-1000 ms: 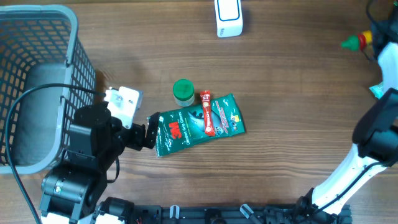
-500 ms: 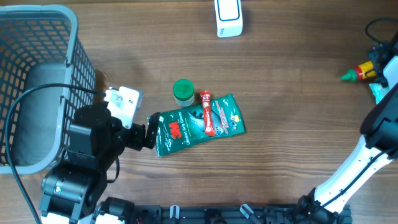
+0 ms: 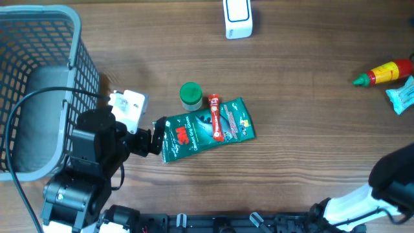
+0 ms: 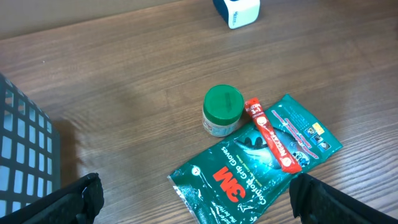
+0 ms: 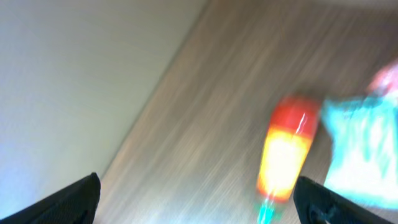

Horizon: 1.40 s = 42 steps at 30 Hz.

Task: Scan the item barcode
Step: 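Carry the bottle to the right edge and release it, then reach the right gripper left to the green-capped jar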

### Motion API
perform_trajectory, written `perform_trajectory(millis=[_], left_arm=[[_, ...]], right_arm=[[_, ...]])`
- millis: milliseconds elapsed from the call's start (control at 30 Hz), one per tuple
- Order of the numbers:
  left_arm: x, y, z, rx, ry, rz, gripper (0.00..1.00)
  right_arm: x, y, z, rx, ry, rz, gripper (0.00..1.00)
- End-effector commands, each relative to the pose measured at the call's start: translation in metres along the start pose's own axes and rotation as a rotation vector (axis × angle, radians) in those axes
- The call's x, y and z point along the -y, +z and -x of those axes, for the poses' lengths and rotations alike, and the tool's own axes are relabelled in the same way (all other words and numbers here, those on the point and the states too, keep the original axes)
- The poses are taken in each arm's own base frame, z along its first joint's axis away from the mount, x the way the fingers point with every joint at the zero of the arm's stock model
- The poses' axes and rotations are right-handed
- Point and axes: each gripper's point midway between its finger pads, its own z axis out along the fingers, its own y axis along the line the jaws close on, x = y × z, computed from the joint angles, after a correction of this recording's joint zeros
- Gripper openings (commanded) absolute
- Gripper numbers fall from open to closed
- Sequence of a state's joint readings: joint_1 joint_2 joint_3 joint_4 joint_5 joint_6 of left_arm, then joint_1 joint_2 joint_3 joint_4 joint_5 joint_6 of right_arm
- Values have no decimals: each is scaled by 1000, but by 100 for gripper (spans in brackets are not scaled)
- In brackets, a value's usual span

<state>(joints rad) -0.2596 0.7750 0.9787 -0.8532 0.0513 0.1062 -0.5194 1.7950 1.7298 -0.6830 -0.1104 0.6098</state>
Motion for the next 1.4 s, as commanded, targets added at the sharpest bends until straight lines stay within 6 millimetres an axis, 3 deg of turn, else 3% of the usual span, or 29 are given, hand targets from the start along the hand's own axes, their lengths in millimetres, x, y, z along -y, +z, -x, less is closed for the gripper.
perform_trajectory(millis=[0, 33, 167, 233, 267, 467, 667, 700, 833, 967, 1067, 1167, 1300, 1367], left_arm=[[0, 0, 0, 3, -9, -4, 100], [0, 0, 0, 3, -9, -4, 100], [0, 0, 0, 3, -9, -4, 100], [0, 0, 0, 3, -9, -4, 100], [0, 0, 0, 3, -9, -4, 100], [0, 0, 0, 3, -9, -4, 100], [0, 0, 0, 3, -9, -4, 100], [0, 0, 0, 3, -9, -4, 100], [0, 0, 0, 3, -9, -4, 100], [0, 0, 0, 3, -9, -4, 100], [0, 0, 0, 3, -9, -4, 100], [0, 0, 0, 3, -9, -4, 100], [0, 0, 0, 3, -9, -4, 100], [0, 0, 0, 3, -9, -4, 100]], right_arm=[[-26, -2, -76, -315, 114, 96, 100], [-30, -8, -109, -437, 131, 86, 100], [-49, -28, -189, -684, 84, 67, 100], [-61, -35, -223, -752, 19, 62, 100], [-73, -40, -250, -793, -80, 91, 100], [-123, -66, -349, -884, -396, 248, 100], [-176, -99, -428, -838, -628, 428, 99], [-180, -100, -434, -815, -653, 434, 100], [-203, -99, -492, -636, -920, 498, 100], [-208, -87, -539, -604, -997, 527, 100], [-199, -69, -563, -615, -1023, 503, 100], [-187, -56, -569, -603, -1073, 458, 100], [-178, -60, -575, -618, -1145, 450, 96], [-167, -61, -577, -642, -1175, 417, 81]])
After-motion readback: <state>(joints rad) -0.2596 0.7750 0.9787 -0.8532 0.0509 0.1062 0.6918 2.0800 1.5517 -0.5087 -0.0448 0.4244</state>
